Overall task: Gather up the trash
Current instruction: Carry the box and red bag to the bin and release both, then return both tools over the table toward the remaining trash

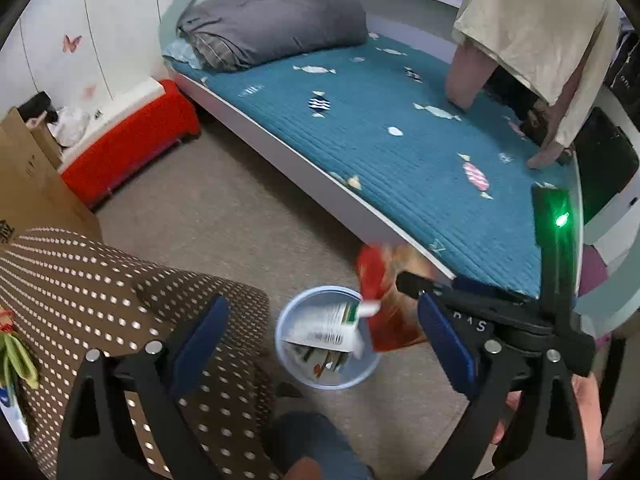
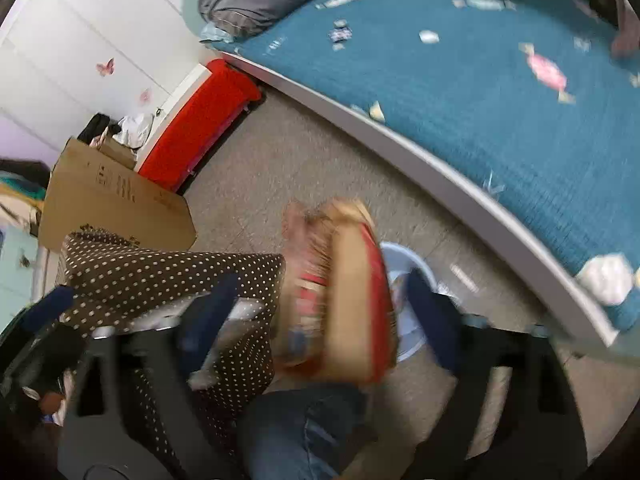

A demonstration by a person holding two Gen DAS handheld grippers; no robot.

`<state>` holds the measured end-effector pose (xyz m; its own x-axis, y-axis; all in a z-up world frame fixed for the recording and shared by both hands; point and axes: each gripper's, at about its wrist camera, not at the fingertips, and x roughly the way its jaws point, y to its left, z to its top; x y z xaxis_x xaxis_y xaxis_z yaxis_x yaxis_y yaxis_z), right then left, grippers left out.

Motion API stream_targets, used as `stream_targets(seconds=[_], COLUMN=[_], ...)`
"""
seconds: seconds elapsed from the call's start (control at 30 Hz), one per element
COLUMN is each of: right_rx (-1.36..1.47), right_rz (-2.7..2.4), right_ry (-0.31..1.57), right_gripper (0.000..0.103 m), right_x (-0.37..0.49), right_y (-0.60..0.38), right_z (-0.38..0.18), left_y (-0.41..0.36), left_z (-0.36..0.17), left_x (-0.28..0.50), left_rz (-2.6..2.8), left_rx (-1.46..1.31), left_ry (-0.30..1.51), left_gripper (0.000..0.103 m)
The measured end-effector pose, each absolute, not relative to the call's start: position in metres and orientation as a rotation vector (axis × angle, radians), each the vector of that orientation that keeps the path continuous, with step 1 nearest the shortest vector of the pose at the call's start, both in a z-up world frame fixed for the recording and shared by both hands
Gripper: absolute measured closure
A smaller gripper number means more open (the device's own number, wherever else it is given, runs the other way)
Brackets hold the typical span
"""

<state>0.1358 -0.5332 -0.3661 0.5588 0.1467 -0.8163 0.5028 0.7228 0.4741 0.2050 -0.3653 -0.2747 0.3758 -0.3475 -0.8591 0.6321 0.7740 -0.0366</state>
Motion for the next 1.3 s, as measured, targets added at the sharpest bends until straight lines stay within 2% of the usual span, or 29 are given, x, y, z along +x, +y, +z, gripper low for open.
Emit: stream_targets(seconds=[0.07, 0.3, 0.83, 1.3], right_rx=[0.806, 0.776, 0.630, 0.473], right_rz=[-0.240, -0.297, -0.245, -0.098], right_ry=[0.995, 0.963, 0.727, 0.647], right_gripper=[0.007, 0.006, 0.006, 0.006], right_x=[0.133, 0.115, 0.092, 0.095], right_y=[-0.535, -0.529, -0.475, -0.391], right_z=[-0.379, -0.364, -0.220, -0.142], left_y=[-0.356, -0.324, -0.254, -0.155], left_z=[-0.270, -0.242, -0.158, -0.114], left_x=[0.206, 0.199, 0.147, 0.120], left_rz=[-0.624, -0.582, -0.588, -0.509], left_rx=[0.294, 0.242, 0.158, 0.055], left_ry=[0.984, 0.898, 0.716, 0.594], left_gripper=[0.010, 0.010, 0.010, 0.010])
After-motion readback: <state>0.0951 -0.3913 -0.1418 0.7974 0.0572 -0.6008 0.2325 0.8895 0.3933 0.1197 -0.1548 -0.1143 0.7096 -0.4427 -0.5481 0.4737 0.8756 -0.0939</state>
